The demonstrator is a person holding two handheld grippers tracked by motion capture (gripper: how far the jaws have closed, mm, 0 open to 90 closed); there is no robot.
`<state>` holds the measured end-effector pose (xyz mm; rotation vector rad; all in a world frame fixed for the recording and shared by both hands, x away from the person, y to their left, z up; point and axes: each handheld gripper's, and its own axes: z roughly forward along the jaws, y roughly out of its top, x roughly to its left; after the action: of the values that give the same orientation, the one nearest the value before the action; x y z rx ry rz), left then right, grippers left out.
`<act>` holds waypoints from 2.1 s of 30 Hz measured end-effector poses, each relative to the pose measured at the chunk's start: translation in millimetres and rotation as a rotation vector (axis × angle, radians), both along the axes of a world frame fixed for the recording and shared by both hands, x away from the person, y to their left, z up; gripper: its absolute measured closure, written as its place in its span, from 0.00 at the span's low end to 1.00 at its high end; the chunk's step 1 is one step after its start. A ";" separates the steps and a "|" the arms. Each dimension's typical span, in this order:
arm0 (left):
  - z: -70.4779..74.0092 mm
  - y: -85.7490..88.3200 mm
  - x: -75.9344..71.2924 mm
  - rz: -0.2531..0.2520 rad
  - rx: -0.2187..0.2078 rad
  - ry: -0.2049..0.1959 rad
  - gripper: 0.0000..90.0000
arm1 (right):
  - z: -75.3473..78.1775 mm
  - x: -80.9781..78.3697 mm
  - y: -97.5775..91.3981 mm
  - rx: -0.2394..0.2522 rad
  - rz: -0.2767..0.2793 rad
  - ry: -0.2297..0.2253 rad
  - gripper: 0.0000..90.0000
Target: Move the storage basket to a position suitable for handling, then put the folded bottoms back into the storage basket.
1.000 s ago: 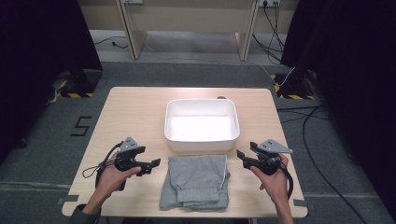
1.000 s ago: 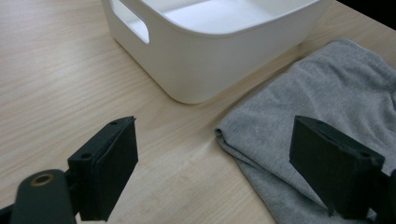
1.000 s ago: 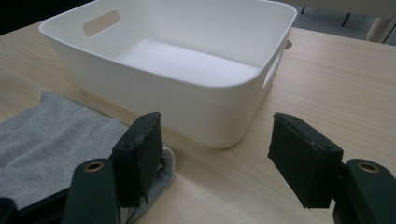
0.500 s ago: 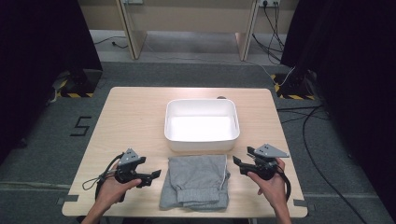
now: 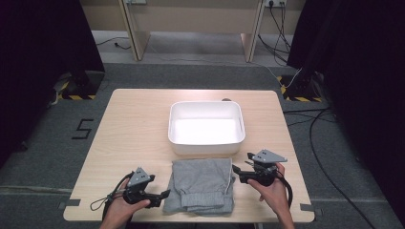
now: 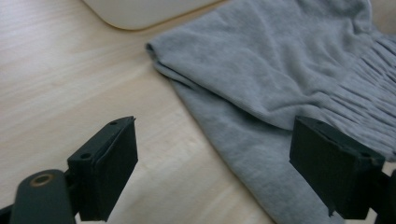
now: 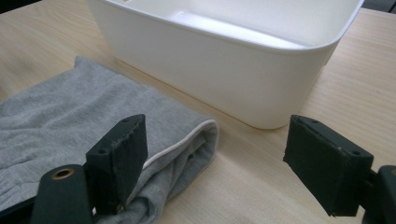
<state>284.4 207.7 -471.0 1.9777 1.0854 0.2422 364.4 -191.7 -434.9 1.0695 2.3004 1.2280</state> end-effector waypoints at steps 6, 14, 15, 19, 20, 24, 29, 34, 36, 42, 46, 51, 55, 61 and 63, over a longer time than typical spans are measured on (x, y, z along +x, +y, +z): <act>-13.8 -10.1 -11.6 -0.007 0.016 0.007 0.16 | -1.8 0.2 5.4 -0.002 0.016 0.000 0.24; -19.3 -16.1 -15.2 -0.005 0.017 0.008 0.16 | -10.7 4.3 14.1 -0.012 0.045 0.017 0.24; -19.1 -16.8 -15.0 -0.005 0.011 0.009 0.16 | -13.3 5.5 15.6 -0.018 0.048 0.028 0.24; -21.8 -24.6 -16.9 -0.024 -0.002 0.022 0.16 | -19.3 9.6 19.3 -0.019 0.056 0.041 0.24; -22.7 -26.6 -17.9 -0.030 0.005 0.013 0.16 | -19.3 9.6 19.3 -0.019 0.056 0.041 0.24; -23.9 -33.1 -21.6 -0.044 0.072 -0.032 0.16 | -24.0 14.0 23.0 -0.022 0.070 0.055 0.25; -25.4 -37.6 -23.1 -0.055 0.091 -0.061 0.17 | -33.1 18.3 29.4 -0.049 0.086 0.078 0.26; -25.8 -40.4 -23.8 -0.083 0.078 -0.083 0.26 | -39.2 22.4 30.9 -0.049 0.092 0.103 0.26; -25.9 -40.5 -23.9 -0.100 0.068 -0.088 0.32 | -42.5 24.9 32.0 -0.026 0.094 0.125 0.27; -25.5 -41.3 -25.2 -0.152 0.054 -0.103 0.53 | -53.4 31.4 37.1 0.003 0.112 0.183 0.30; -25.5 -42.0 -21.7 -0.182 0.042 -0.103 0.63 | -54.4 30.1 40.0 0.014 0.108 0.199 0.39; -25.1 -44.5 -23.0 -0.212 0.047 -0.123 0.76 | -54.6 27.8 39.1 0.032 0.096 0.206 0.52; -24.2 -45.3 -22.9 -0.230 0.051 -0.132 0.84 | -53.5 23.3 41.0 0.048 0.078 0.197 0.65; -19.0 -42.3 -22.0 -0.258 0.054 -0.137 0.87 | -41.7 9.4 45.4 0.020 0.069 0.093 0.75; -18.8 -41.8 -22.3 -0.259 0.044 -0.134 0.88 | -39.2 7.7 44.6 0.039 0.076 0.084 0.76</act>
<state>262.1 165.9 -489.8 2.0851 0.7355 0.2564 372.1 -147.2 -474.1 1.0747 2.4100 1.2850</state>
